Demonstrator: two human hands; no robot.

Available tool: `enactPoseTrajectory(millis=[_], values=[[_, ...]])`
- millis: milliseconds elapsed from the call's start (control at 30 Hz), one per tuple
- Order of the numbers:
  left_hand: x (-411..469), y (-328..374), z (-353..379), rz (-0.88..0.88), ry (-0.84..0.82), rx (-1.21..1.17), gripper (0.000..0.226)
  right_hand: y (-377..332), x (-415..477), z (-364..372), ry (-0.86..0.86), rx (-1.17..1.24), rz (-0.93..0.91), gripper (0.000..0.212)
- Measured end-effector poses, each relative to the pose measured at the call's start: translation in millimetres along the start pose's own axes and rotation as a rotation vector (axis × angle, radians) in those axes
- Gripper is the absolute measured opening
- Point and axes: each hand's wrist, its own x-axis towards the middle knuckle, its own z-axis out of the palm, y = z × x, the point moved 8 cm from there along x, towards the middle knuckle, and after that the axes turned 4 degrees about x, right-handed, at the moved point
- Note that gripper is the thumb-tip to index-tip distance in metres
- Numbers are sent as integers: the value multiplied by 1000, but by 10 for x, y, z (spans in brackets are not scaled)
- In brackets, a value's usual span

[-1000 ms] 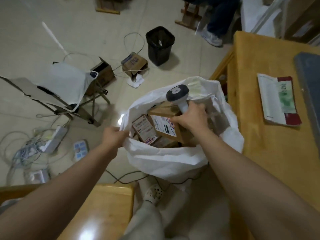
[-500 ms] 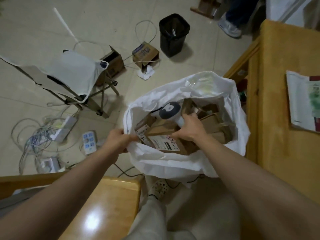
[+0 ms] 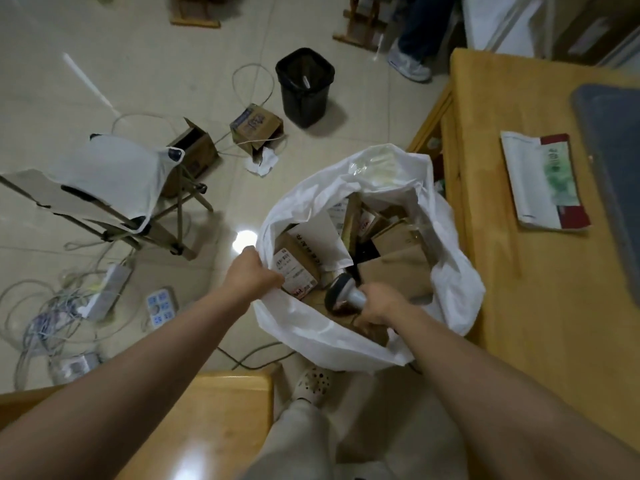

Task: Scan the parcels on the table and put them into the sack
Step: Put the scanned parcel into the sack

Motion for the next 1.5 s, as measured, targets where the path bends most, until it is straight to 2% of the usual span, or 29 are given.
enactPoseTrajectory(millis=[67,133,233,300,400,533,633,767,933,1067,1133,1233,1367,1433,1500], values=[[-47,139,17,36,79,221,87,50,-124,-100,91,73,16,47],[-206,418,81,131,179,451,97,140,-312,-277,204,284,35,39],[-506,917,439,320,124,605,93,368,-648,-496,326,728,84,25],[-710,1230,794,447,34,655,85,587,-897,-597,358,991,113,28],[-1069,1695,1371,630,-31,746,70,1024,-1408,-707,344,1183,161,44],[-1719,2184,2220,831,-129,830,71,1778,-2269,-734,444,1423,166,31],[-2311,2448,2842,964,-198,847,80,2388,-2849,-600,571,1729,138,22],[-3167,2682,3648,1108,-303,858,69,3255,-3576,-380,810,2092,13,18],[-4216,2785,4693,1249,-451,879,71,4408,-4493,63,1303,2445,-150,14],[-4972,2808,5484,1345,-538,875,67,5180,-5102,471,1626,2626,-252,22],[-5294,2829,5838,1416,-578,855,60,5511,-5301,687,1733,2660,-208,20],[-5715,2914,6313,1511,-574,865,54,5933,-5428,975,1794,2646,-57,19],[-6096,3185,6926,1680,-576,791,21,6321,-5365,1188,1776,2554,121,16],[-6180,3338,7218,1731,-510,790,29,6464,-5355,1258,1807,2506,174,12],[-6213,3461,7483,1740,-411,838,54,6578,-5363,1312,1820,2463,197,9]])
